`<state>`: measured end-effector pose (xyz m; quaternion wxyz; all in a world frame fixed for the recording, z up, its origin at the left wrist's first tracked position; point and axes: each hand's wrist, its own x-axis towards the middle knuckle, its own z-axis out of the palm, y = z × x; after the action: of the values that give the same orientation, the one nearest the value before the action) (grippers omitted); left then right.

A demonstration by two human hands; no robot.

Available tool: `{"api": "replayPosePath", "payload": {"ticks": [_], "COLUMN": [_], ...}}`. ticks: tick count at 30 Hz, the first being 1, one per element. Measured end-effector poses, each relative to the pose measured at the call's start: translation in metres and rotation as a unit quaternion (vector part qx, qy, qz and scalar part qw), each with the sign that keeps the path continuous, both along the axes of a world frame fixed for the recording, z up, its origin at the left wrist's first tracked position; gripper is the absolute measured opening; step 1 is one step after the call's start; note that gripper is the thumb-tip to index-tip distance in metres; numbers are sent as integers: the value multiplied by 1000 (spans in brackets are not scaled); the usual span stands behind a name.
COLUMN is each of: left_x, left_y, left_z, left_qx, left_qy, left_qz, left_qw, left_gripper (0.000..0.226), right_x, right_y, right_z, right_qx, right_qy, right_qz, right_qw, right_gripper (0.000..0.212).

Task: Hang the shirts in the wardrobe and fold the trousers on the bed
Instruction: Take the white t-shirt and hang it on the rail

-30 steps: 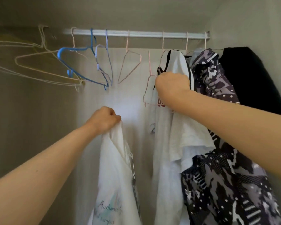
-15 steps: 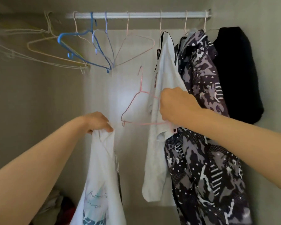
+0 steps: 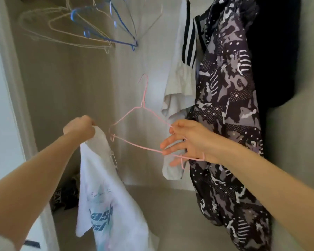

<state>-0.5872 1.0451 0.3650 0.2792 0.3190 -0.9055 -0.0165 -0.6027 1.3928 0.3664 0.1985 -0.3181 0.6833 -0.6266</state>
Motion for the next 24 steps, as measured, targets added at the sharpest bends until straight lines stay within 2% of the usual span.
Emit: {"api": "replayPosePath", "payload": {"ticks": [7,13,17,21,24], "left_x": [17,10,5,16,24], "left_y": [-19,-21,-4,24,50], "left_z": [-22,-25,-5,27,53], "left_qx": [45,92,115,183,270], "left_qy": [-14,-33,10,99,170], "left_qz": [11,-61,-149,-255,-345], "left_qw": [999,993,982,944,883], "left_gripper": [17,38,43,36,20], "right_x": [3,2,1,0,2], "right_y": [11,-7,-25,-44,-59], "right_z": [-38,-43,-47,-48,-45], "right_qx": [-6,17,23,16,-20], "right_qy": [25,67,115,161,175], "right_qz": [63,82,71,38,21], "right_qw": [998,994,990,986,984], "right_gripper": [16,16,17,16,15]}}
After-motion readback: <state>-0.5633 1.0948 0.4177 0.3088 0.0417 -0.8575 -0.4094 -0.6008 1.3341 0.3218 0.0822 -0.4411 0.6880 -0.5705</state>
